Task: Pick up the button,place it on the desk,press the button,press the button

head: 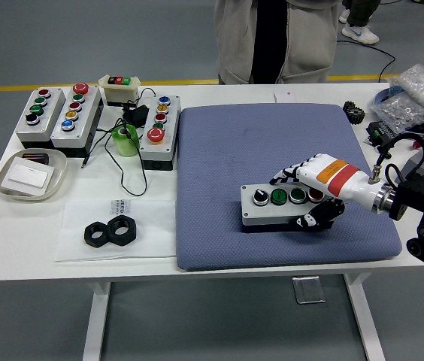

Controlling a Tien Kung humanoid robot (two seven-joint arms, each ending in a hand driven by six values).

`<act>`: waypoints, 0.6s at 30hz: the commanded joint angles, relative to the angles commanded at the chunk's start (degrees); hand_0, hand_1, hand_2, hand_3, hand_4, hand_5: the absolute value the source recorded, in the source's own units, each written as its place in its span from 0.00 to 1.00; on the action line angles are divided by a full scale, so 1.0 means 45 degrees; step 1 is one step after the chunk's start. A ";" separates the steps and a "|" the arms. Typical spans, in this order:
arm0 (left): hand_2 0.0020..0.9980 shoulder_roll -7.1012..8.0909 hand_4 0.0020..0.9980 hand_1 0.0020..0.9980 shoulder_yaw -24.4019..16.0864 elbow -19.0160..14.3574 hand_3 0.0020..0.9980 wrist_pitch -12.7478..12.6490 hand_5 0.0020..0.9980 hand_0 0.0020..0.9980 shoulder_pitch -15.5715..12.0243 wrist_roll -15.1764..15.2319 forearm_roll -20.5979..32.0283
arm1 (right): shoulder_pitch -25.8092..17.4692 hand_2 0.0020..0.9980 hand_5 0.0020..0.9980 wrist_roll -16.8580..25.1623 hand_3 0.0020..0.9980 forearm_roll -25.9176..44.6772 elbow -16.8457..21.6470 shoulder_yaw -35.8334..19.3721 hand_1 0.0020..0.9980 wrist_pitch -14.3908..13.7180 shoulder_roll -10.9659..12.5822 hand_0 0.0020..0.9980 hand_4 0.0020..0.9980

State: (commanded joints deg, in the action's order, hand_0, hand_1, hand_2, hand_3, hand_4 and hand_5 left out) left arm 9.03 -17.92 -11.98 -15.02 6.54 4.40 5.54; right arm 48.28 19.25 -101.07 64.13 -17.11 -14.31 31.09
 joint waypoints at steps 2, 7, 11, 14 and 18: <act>0.87 -0.0004 0.64 0.83 -0.0014 0.0001 0.83 -0.0004 1.00 0.76 -0.0019 -0.0001 -0.0013 | -0.0018 0.62 0.00 -0.0069 0.83 -0.0064 -0.0010 0.0010 0.55 0.0055 0.0002 0.51 0.84; 0.87 -0.0009 0.64 0.83 -0.0073 0.0002 0.83 -0.0012 1.00 0.76 -0.0046 -0.0033 -0.0100 | -0.0077 0.64 0.00 -0.0179 0.85 -0.0196 -0.0017 -0.0060 0.55 0.0125 -0.0010 0.53 0.88; 0.87 -0.0013 0.64 0.83 -0.0109 0.0008 0.83 -0.0013 1.00 0.76 -0.0029 -0.0045 -0.0126 | -0.0130 0.64 0.00 -0.0392 0.85 -0.0352 0.0098 -0.0215 0.55 0.0335 0.0063 0.53 0.88; 0.87 -0.0006 0.64 0.83 -0.0075 0.0007 0.83 -0.0005 1.00 0.76 -0.0004 -0.0035 -0.0076 | -0.0138 0.69 0.06 -0.0463 0.93 -0.0352 0.0187 -0.0316 0.57 0.0413 0.0140 0.56 0.94; 0.87 0.0000 0.64 0.83 -0.0004 0.0012 0.83 -0.0001 1.00 0.76 0.0035 -0.0001 0.0036 | -0.0131 0.69 0.06 -0.0523 0.93 -0.0392 0.0296 -0.0456 0.57 0.0539 0.0229 0.56 0.94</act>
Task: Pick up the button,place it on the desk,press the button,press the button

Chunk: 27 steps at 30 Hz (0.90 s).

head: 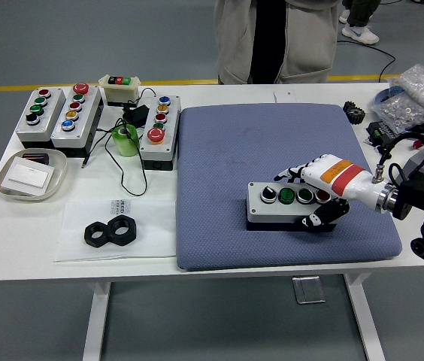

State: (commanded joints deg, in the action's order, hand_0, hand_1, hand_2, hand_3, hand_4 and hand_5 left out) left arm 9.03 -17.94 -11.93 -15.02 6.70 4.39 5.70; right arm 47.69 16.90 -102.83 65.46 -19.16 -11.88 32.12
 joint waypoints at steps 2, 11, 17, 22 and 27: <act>0.87 -0.0001 0.64 0.83 0.0024 0.0004 0.83 0.0000 1.00 0.76 0.0015 0.0014 0.0047 | 0.0000 0.77 0.07 -0.0035 0.96 -0.0060 0.0059 -0.0032 0.62 0.0052 0.0045 0.60 0.94; 0.87 -0.0007 0.64 0.83 0.0051 0.0010 0.83 0.0002 1.00 0.76 0.0031 0.0030 0.0113 | -0.0089 0.85 0.08 -0.0185 1.00 -0.0180 0.0363 -0.0160 0.66 0.0150 0.0186 0.64 0.95; 0.87 -0.0002 0.64 0.83 0.0070 0.0012 0.83 0.0006 1.00 0.76 0.0046 0.0035 0.0141 | -0.0231 0.93 0.08 -0.0371 1.00 -0.0254 0.0728 -0.0432 0.71 0.0298 0.0351 0.72 0.96; 0.87 0.0001 0.64 0.83 0.0109 0.0015 0.83 0.0008 1.00 0.76 0.0051 0.0052 0.0195 | -0.0706 0.96 0.09 -0.0523 1.00 -0.0027 0.1405 -0.1162 0.77 0.0476 0.0628 0.78 0.96; 0.87 0.0001 0.64 0.83 0.0121 0.0019 0.83 0.0015 1.00 0.76 0.0041 0.0068 0.0231 | -0.1612 0.97 0.09 -0.0842 1.00 0.0438 0.2699 -0.2661 0.81 0.0750 0.1074 0.86 0.96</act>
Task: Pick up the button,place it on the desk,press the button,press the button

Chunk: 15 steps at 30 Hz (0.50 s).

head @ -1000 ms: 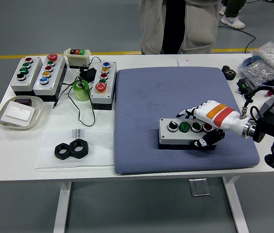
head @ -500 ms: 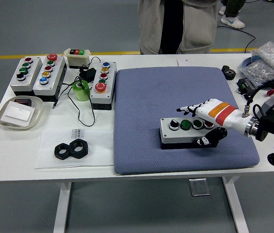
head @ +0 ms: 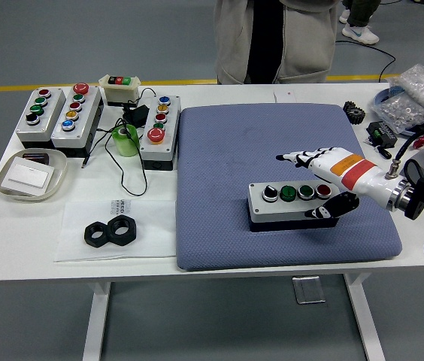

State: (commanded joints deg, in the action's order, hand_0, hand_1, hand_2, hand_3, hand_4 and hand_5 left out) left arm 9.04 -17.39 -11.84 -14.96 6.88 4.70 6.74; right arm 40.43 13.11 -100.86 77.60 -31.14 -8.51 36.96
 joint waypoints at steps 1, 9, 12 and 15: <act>0.87 0.0001 0.64 0.83 -0.0005 0.0001 0.83 0.0002 1.00 0.76 -0.0001 -0.0002 -0.0009 | -0.0088 0.97 0.09 -0.0041 1.00 0.0064 0.0133 -0.0161 0.81 0.0053 0.0060 0.86 0.96; 0.87 0.0008 0.64 0.83 0.0022 0.0005 0.83 0.0020 1.00 0.76 -0.0015 0.0011 -0.0002 | -0.1965 0.97 0.13 -0.1242 1.00 0.1058 0.2559 -0.2226 0.80 -0.0838 0.1153 0.85 0.96; 0.87 0.0010 0.64 0.83 -0.0016 0.0009 0.83 0.0020 1.00 0.76 -0.0037 -0.0002 -0.0050 | -0.2532 0.45 0.00 -0.1727 0.81 0.1535 0.2972 -0.2741 0.35 -0.2355 0.1374 0.39 0.54; 0.87 0.0018 0.64 0.83 -0.0071 0.0007 0.83 0.0022 1.00 0.76 -0.0049 -0.0036 -0.0163 | -0.2890 0.45 0.00 -0.1419 0.81 0.2061 0.2733 -0.2871 0.35 -0.3195 0.1539 0.39 0.54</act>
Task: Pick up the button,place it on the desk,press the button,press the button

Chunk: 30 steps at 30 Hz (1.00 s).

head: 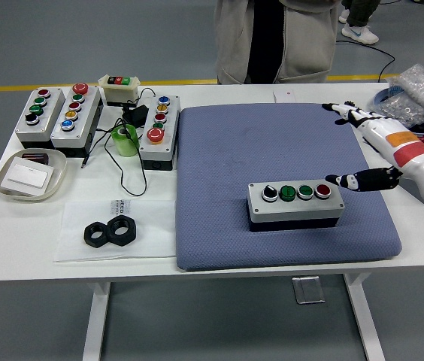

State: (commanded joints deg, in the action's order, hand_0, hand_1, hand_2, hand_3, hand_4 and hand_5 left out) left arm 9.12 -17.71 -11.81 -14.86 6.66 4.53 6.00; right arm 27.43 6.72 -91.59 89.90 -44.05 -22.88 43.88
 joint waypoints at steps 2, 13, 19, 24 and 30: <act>0.87 -0.0009 0.64 0.83 -0.0025 0.0002 0.83 -0.0007 1.00 0.76 -0.0020 -0.0007 -0.0025 | -0.0190 0.31 0.00 -0.0053 0.66 -0.0021 -0.0134 -0.0011 0.16 0.0137 0.0030 0.32 0.48; 0.87 -0.0052 0.64 0.83 -0.0170 0.0003 0.83 -0.0041 1.00 0.76 -0.0125 -0.0063 -0.0222 | -0.0578 0.17 0.00 -0.0790 0.70 -0.0855 -0.0027 0.0112 0.04 0.2071 0.0006 0.22 0.47; 0.87 -0.0043 0.64 0.83 -0.0150 0.0000 0.83 -0.0036 1.00 0.77 -0.0122 -0.0052 -0.0214 | -0.0483 0.17 0.00 -0.1090 0.70 -0.1155 -0.0177 0.0379 0.03 0.2708 -0.0122 0.21 0.43; 0.87 -0.0038 0.64 0.83 -0.0122 -0.0002 0.83 -0.0029 1.00 0.77 -0.0107 -0.0041 -0.0191 | -0.0336 0.17 0.00 -0.1190 0.70 -0.1286 -0.0410 0.0648 0.03 0.2840 -0.0259 0.21 0.43; 0.87 -0.0038 0.64 0.83 -0.0062 -0.0004 0.83 -0.0020 1.00 0.76 -0.0073 -0.0019 -0.0109 | -0.0275 0.16 0.00 -0.1262 0.71 -0.1392 -0.0720 0.0761 0.02 0.2955 -0.0370 0.20 0.43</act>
State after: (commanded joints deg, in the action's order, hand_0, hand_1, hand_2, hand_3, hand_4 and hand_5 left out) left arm 8.95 -17.99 -11.83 -14.95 6.33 4.45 5.51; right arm 26.19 1.04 -97.85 86.66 -40.63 -9.58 42.22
